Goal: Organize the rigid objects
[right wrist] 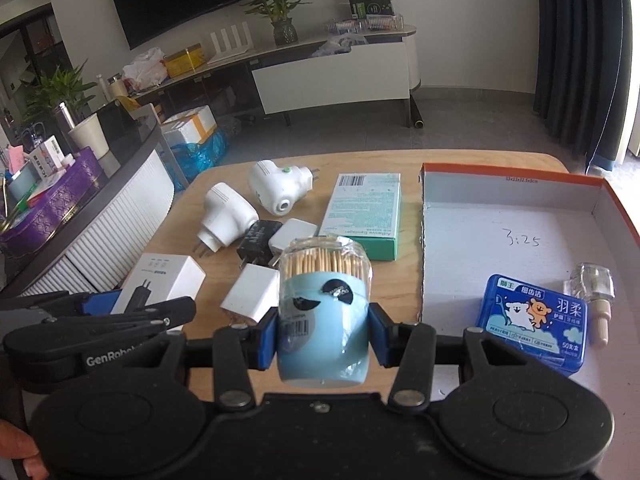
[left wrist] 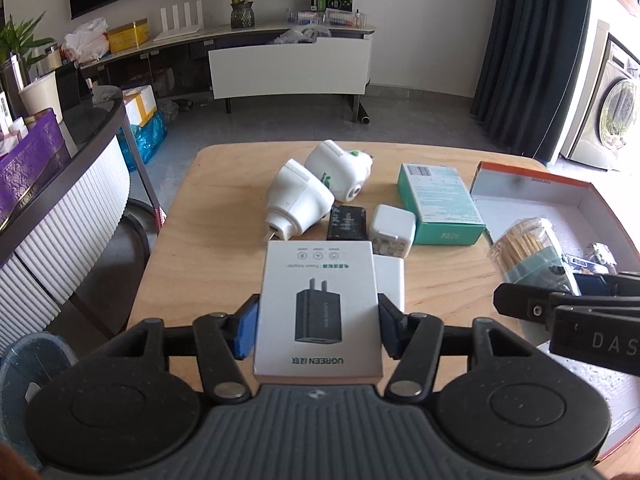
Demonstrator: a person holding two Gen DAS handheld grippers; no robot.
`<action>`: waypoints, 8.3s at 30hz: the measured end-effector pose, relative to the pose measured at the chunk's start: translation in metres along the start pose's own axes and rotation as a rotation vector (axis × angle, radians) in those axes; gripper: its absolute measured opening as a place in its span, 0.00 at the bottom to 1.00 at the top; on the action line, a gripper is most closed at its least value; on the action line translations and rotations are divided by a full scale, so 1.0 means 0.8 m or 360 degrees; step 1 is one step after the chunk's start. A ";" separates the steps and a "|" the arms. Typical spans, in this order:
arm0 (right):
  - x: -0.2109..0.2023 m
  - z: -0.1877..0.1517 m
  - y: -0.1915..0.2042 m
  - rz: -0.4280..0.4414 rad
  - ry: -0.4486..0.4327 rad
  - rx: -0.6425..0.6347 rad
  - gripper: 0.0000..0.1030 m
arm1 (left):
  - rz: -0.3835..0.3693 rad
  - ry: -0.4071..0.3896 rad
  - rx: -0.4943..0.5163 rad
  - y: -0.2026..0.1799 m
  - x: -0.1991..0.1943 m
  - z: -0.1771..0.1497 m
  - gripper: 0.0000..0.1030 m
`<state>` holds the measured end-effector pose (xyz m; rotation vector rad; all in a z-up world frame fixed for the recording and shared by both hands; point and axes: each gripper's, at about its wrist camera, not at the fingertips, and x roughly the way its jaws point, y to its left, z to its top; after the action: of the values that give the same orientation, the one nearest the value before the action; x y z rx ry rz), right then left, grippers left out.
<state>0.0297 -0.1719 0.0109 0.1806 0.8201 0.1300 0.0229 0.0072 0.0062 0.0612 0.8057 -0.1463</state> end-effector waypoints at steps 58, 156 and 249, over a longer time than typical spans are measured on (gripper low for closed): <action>-0.123 -0.016 -0.120 -0.0286 -0.0224 0.0148 0.55 | -0.0266 -0.0126 0.0236 -0.153 -0.042 0.012 0.57; -0.061 0.025 -0.177 -0.0418 -0.0138 0.0191 0.55 | -0.0330 -0.0038 0.0261 -0.200 0.017 0.045 0.58; -0.011 0.038 -0.054 -0.0194 -0.0083 0.0089 0.68 | -0.0131 -0.0044 0.0096 -0.040 0.016 0.048 1.00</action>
<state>0.0476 -0.2187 0.0285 0.1855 0.7810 -0.0122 0.0546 -0.0300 0.0235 0.0829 0.7765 -0.2488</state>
